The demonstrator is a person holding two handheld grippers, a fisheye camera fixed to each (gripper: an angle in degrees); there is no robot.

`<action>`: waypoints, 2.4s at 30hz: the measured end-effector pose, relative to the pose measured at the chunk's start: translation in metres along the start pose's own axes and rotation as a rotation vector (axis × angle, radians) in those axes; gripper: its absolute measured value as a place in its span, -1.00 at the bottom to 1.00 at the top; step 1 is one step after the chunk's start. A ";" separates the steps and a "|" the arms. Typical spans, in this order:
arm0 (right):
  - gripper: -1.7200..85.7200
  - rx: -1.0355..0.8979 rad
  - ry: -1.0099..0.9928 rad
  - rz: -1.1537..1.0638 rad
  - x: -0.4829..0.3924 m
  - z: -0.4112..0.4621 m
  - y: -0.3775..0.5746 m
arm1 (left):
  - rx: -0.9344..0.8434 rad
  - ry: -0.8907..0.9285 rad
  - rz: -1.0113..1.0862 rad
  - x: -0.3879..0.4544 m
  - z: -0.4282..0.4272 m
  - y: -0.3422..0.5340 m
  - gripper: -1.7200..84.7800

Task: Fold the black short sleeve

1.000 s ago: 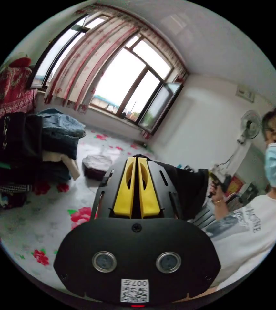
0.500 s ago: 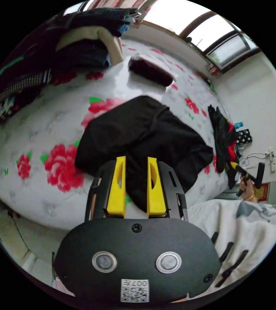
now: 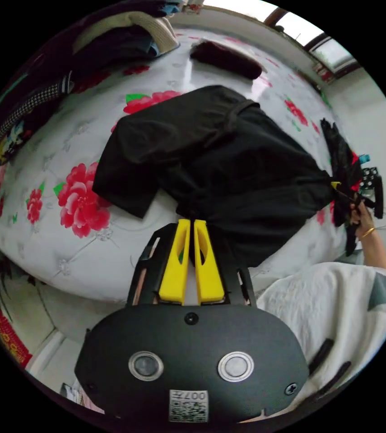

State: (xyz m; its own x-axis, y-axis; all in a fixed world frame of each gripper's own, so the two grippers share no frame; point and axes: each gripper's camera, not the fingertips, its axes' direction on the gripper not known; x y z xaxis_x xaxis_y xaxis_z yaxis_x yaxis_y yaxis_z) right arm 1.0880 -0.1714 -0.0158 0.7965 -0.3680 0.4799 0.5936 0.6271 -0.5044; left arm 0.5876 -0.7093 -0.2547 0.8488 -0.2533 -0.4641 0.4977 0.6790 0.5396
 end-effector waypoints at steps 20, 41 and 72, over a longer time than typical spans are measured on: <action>-0.97 0.731 -0.419 -0.444 -0.055 -0.298 0.097 | 0.968 0.279 0.297 0.001 -0.465 0.120 -0.98; -0.97 0.859 -0.082 -0.750 -0.139 -0.315 0.137 | 1.120 0.379 0.475 0.006 -0.518 0.139 -0.98; -0.88 -0.106 0.162 -0.165 -0.073 0.038 0.156 | -0.061 0.057 0.038 0.021 -0.079 0.113 -0.81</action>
State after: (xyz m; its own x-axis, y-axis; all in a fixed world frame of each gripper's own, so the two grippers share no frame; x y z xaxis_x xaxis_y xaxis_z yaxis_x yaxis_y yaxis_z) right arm 1.1182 -0.0208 -0.1027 0.6911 -0.5698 0.4447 0.7188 0.4776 -0.5052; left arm 0.6476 -0.5834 -0.2582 0.8545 -0.1883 -0.4842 0.4521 0.7286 0.5146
